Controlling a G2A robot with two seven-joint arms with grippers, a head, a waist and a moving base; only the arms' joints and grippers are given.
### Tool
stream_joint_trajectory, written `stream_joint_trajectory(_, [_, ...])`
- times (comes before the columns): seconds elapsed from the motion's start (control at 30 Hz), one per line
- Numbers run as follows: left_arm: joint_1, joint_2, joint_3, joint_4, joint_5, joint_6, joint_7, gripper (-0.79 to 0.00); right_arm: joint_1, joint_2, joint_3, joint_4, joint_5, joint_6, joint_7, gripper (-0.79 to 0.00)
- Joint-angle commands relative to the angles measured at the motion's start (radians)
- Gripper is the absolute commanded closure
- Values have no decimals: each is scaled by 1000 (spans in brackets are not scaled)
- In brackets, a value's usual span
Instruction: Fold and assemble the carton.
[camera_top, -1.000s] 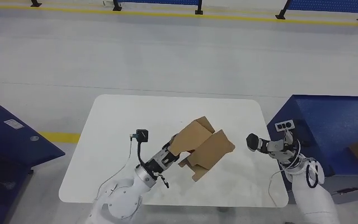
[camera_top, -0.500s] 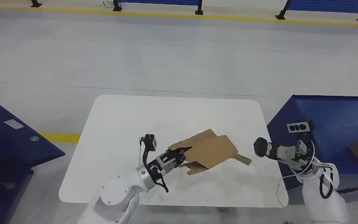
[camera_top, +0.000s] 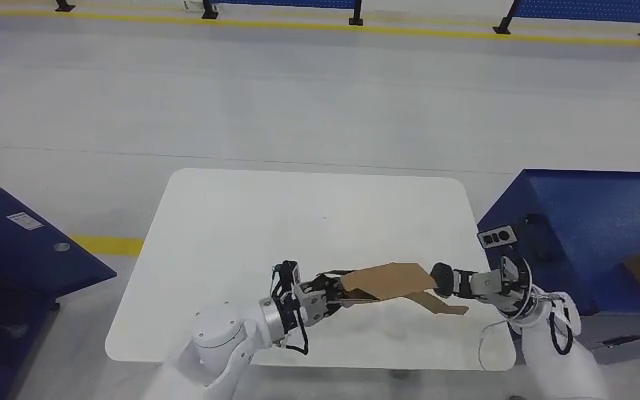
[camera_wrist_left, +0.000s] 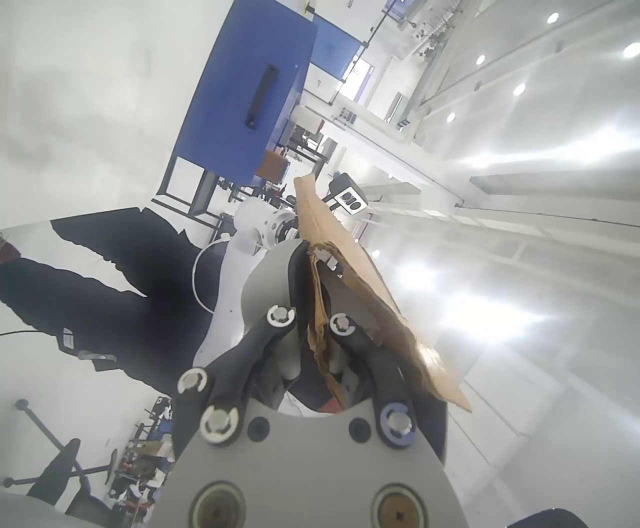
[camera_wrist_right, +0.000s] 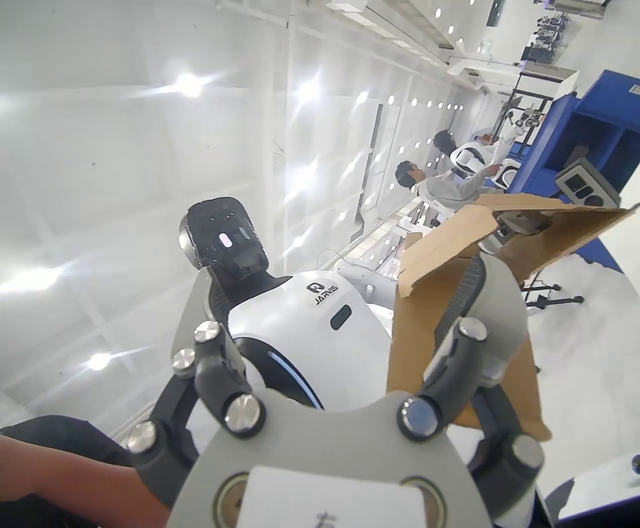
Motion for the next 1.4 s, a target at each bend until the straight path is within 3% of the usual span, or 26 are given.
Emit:
stream_joint_trajectory(0.0, [-3,-1,9,7,4,-3,2,0,1,1,-13,6,5,5,0,-785])
stream_joint_trajectory(0.63, [-20,9,63,20,82,23,-40,0,49,31,-129,40,64,426,0,-757])
stream_joint_trajectory(0.77, [-26,9,71,29,81,26,-39,0,66,37,-129,61,47,413,0,-696])
stream_joint_trajectory(1.0, [-33,8,86,38,81,29,-34,0,100,35,-189,110,-68,384,0,-668])
stream_joint_trajectory(1.17, [-38,7,102,50,91,27,-28,0,118,35,-207,133,-63,404,0,-634])
stream_joint_trajectory(1.37, [-45,6,121,60,99,27,-24,0,138,39,-207,146,-60,424,0,-486])
